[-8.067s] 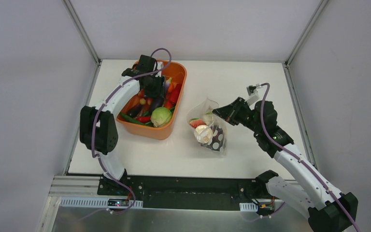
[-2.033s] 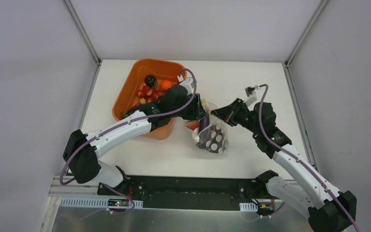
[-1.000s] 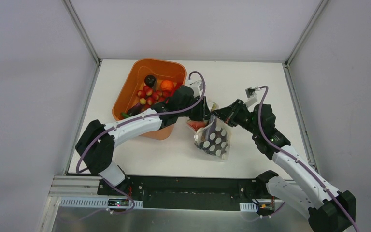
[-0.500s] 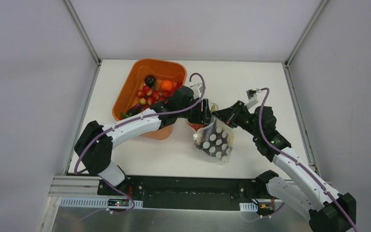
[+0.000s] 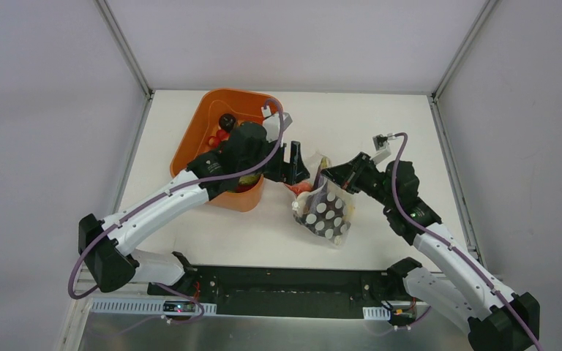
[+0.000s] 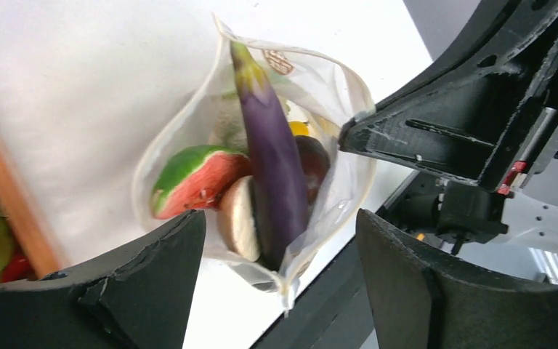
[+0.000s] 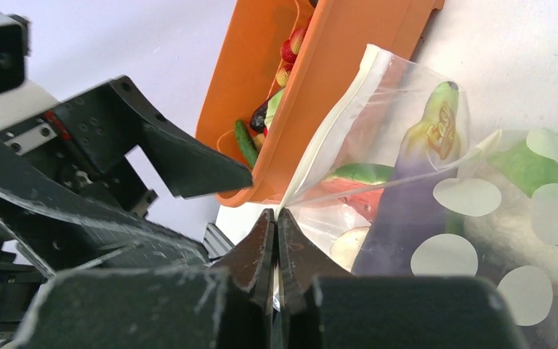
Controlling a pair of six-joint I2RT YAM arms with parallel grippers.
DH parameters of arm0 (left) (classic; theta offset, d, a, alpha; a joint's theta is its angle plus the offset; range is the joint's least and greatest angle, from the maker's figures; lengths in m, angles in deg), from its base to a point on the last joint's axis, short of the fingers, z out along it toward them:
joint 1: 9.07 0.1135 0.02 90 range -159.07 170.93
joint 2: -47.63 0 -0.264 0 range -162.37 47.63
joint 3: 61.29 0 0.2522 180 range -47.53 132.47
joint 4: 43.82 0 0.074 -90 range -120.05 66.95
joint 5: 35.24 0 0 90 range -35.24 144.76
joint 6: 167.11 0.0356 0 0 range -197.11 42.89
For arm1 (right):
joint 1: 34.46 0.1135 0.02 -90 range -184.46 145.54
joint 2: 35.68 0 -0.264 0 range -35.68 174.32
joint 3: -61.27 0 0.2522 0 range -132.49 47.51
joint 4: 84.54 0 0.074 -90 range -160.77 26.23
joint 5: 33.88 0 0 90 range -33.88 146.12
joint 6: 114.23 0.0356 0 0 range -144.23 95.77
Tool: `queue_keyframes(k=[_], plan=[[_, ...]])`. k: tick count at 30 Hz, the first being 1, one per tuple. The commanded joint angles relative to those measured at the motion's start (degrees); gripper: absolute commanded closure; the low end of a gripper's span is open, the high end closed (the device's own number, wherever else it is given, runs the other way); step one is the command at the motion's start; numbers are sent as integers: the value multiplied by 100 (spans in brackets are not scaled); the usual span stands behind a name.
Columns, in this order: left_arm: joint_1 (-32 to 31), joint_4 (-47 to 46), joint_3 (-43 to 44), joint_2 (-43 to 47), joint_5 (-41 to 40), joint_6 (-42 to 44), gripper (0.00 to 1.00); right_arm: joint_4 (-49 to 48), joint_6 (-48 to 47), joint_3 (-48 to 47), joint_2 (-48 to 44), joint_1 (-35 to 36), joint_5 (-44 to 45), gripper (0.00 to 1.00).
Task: Place the food in the zip-top bag and seal the zipper
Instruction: Place the fake vegetable in the zipper food storage bag, then adjust the zipper food storage bag at the center of the board.
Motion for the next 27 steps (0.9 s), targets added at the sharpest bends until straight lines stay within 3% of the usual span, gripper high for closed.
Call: queue_keyframes(k=[1,10,14,19,23,27], plan=[[300,834,358,-15,-449,659,24,-395,-203,-236,-214,-15,-325,98],[450,1057,363,-560,-85,876,24,-244,-308,-235,-464,-23,-234,98],[458,1080,371,-660,112,943,32,-235,-308,-241,-474,-24,-256,98],[451,962,264,-556,208,822,65,-214,-352,-244,-467,-16,-258,98],[455,744,184,-439,312,585,99,-86,-595,-368,-387,-22,-529,98],[455,511,234,-359,553,187,100,178,-969,-626,-290,-21,-903,97]])
